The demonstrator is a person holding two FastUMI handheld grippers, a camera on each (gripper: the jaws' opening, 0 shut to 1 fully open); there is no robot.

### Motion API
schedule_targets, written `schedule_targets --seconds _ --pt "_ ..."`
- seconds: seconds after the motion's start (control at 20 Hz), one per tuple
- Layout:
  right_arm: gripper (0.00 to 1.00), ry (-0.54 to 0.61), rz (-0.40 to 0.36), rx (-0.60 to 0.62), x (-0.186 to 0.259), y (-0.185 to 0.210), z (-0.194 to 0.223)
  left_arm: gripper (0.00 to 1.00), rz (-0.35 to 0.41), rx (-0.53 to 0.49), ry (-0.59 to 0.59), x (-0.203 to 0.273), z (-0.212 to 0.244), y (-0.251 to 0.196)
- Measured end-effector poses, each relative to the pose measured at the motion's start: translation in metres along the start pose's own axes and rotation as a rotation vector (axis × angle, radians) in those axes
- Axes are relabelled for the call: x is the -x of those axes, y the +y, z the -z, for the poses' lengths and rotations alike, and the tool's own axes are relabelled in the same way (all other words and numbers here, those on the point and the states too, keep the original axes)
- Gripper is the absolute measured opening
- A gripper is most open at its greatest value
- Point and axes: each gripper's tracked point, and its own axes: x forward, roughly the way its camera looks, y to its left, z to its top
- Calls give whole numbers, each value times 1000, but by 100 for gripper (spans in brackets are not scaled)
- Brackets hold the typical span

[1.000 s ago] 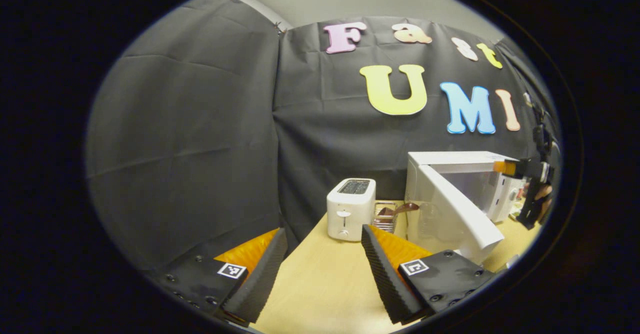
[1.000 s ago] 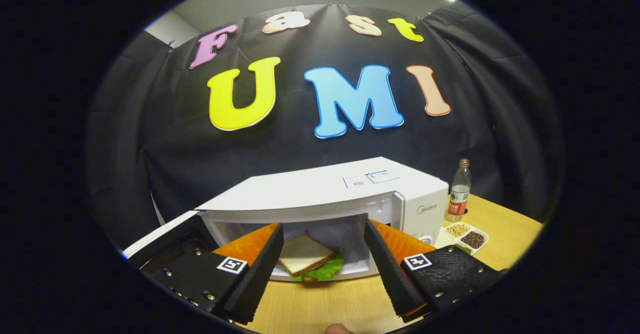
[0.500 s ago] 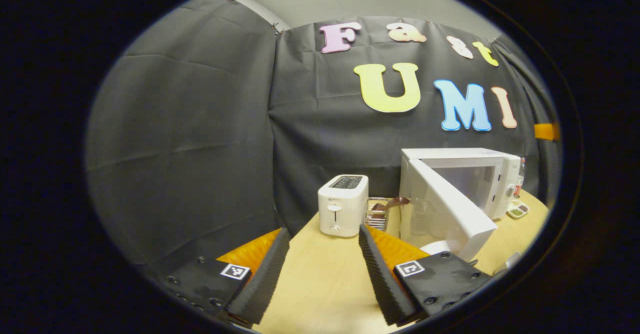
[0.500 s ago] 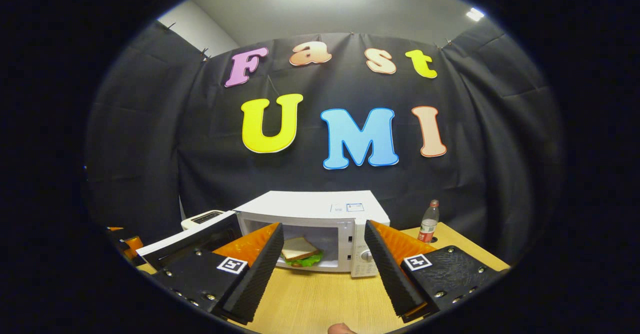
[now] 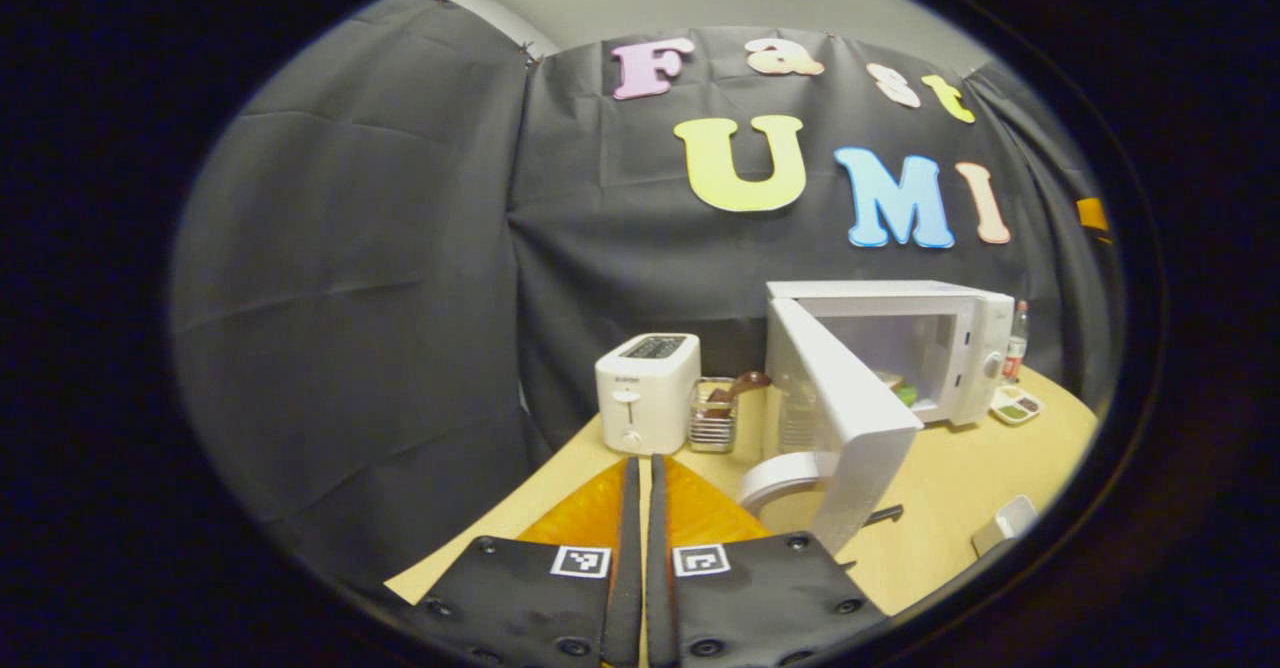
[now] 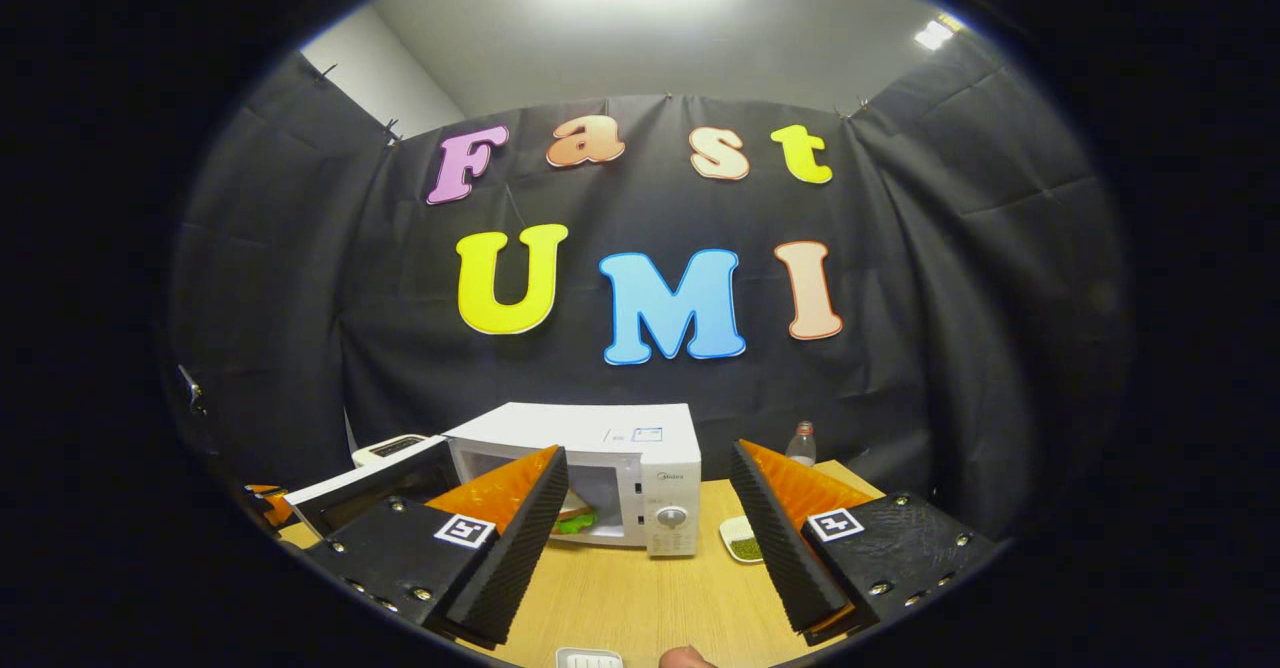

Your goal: Open the microwave oven with the left hand, put the food in, and close the microwave oven.

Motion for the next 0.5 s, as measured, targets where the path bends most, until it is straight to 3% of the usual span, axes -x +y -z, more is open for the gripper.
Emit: schedule_targets --seconds 0.15,0.5 --pt "98 -4 14 -7 5 -9 -2 7 50 -53 -1 3 -3 -18" --pt "98 18 36 -23 9 -17 6 5 238 -58 20 13 -7 -94"
